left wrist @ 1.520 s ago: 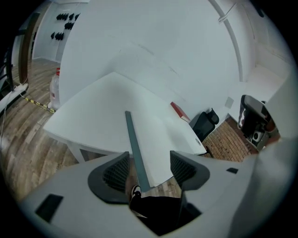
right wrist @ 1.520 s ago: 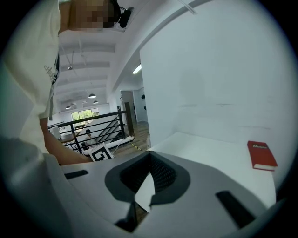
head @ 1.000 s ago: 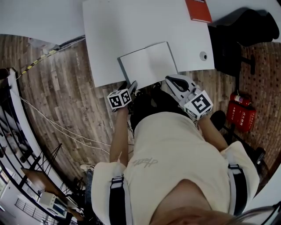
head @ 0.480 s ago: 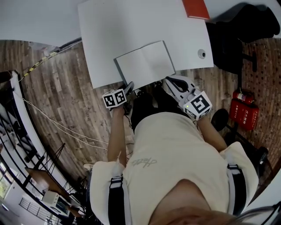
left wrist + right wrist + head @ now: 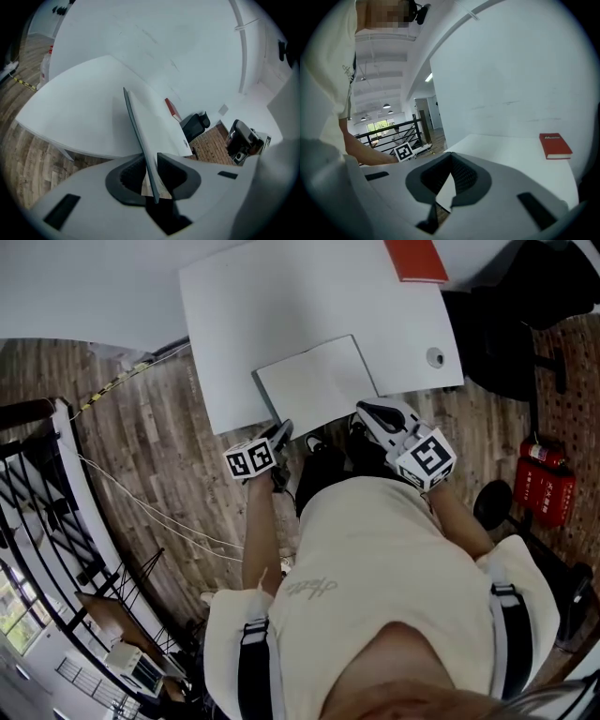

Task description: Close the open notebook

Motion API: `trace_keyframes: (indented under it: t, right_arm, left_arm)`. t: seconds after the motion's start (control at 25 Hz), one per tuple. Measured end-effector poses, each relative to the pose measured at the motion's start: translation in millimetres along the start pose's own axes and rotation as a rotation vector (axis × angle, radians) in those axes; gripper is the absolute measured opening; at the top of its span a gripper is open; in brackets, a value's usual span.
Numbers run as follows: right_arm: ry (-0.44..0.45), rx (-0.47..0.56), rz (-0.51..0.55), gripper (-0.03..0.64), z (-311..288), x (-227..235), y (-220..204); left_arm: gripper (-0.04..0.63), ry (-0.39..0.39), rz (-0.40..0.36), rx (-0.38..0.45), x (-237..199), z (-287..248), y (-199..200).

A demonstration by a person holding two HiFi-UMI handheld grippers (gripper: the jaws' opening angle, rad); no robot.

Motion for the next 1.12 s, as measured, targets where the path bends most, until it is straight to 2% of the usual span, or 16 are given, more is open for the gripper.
trace_keyframes:
  t: [0.08,0.28,0.68,0.88,1.12]
  right_arm:
    - [0.007,0.021,0.003,0.008,3.1,5.0,0.6]
    - [0.019,0.075,0.008,0.008,10.1,16.7,1.4]
    - [-0.004,0.163,0.004,0.008,39.7,45.5,2.7]
    - [-0.011,0.182,0.0,0.008,54.8,64.2,-6.3]
    - [-0.013,0.187,-0.02,0.008,69.8,78.6,-10.9]
  left_arm:
    - [0.089,0.009,-0.026,0.015,8.6,1.4,5.3]
    - [0.091,0.073,-0.147,0.009,32.9,3.5,18.0]
    - [0.094,0.128,-0.273,-0.002,89.5,1.2,26.1]
    - [0.094,0.119,-0.28,0.017,111.2,-10.0,25.7]
    - [0.097,0.072,-0.199,0.069,126.8,-21.6,20.4]
Point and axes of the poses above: the fingertips, and each gripper's own axes: z backward along the fingers, x to its right, y out of its top, the point moved 6 cm from there along z, backward along the fingers, and after that the axes turned 6 degrees about y, right-handed, at the moved point
